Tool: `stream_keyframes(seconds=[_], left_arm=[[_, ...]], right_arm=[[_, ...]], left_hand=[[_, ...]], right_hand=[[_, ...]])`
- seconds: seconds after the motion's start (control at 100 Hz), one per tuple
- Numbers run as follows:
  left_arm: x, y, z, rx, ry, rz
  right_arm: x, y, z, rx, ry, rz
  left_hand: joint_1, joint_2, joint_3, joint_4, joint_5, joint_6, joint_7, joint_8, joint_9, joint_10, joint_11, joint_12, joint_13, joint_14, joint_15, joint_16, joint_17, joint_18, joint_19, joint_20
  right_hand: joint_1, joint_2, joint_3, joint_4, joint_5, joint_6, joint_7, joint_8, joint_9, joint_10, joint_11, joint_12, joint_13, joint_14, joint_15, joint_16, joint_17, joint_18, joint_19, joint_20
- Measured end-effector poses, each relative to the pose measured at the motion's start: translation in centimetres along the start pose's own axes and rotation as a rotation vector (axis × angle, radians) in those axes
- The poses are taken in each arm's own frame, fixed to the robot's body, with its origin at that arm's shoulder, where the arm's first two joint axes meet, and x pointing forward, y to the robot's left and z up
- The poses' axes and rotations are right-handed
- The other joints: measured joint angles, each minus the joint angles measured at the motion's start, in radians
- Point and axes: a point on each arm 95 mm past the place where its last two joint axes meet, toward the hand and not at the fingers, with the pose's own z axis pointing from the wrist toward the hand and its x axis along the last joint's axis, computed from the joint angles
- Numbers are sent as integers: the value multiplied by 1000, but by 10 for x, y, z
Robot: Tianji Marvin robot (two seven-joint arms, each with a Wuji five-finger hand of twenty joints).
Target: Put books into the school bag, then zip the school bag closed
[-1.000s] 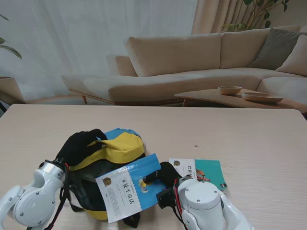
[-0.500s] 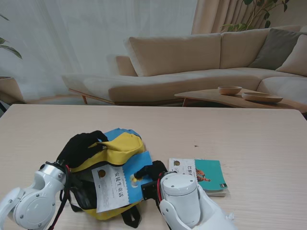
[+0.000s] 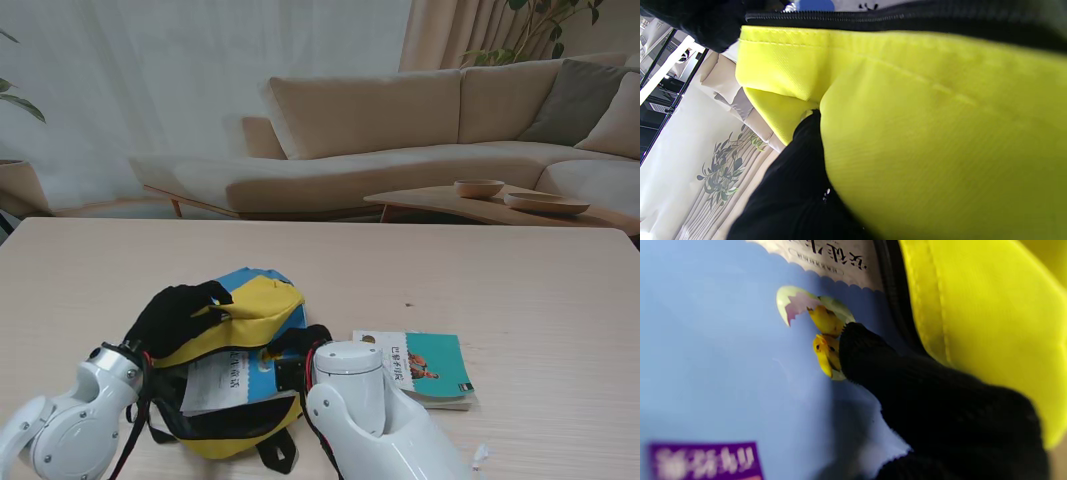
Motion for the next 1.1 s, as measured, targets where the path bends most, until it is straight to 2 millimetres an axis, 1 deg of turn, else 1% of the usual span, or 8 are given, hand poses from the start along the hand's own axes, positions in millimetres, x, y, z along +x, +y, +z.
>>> stream_keyframes(seconds=[0.07,0.28,0.52,0.71,1.1], left_arm=[[0,0,0,1,1,-3],[1,2,0,3,2,-24],[2,3,-2,-3,0,-23],[2,3,-4,-5,-1,-19],[3,3,-3,-18,4,-14]], right_arm=[[1,-5,2,-19,-4,-3],[-1,-21,12,-48,-9,70],[3,-34,25,-82,-10,95],[6,-43,34,-99,-15,144],[9,-59,48,-116,-18,173]], left_hand=[[0,0,0,0,0,0,5,0,0,0,0,0,0,0,0,0,0,0,0,0],[0,0,0,0,-1,1,5,0,0,0,0,0,0,0,0,0,0,0,0,0],[0,0,0,0,-1,1,5,5,0,0,0,0,0,0,0,0,-1,0,0,0],[0,0,0,0,-1,1,6,9,0,0,0,0,0,1,0,0,-2,0,0,0],[0,0,0,0,-1,1,6,10,0,0,0,0,0,1,0,0,-2,0,0,1]], right_hand=[[0,6,0,-13,0,0,5,-19,0,0,-1,-10,3,0,-13,-2,1,0,-5,-7],[0,9,0,-14,0,9,5,-36,0,0,-1,-23,11,1,-24,-8,3,1,-16,-19],[0,12,0,-14,0,12,9,-60,0,0,-2,-27,11,2,-26,-13,3,1,-28,-36],[0,18,0,-15,-1,18,9,-62,0,0,-2,-29,11,2,-36,-13,3,1,-29,-54],[0,22,-1,-15,-2,21,9,-73,-4,0,-2,-29,12,2,-59,-13,4,1,-42,-68]])
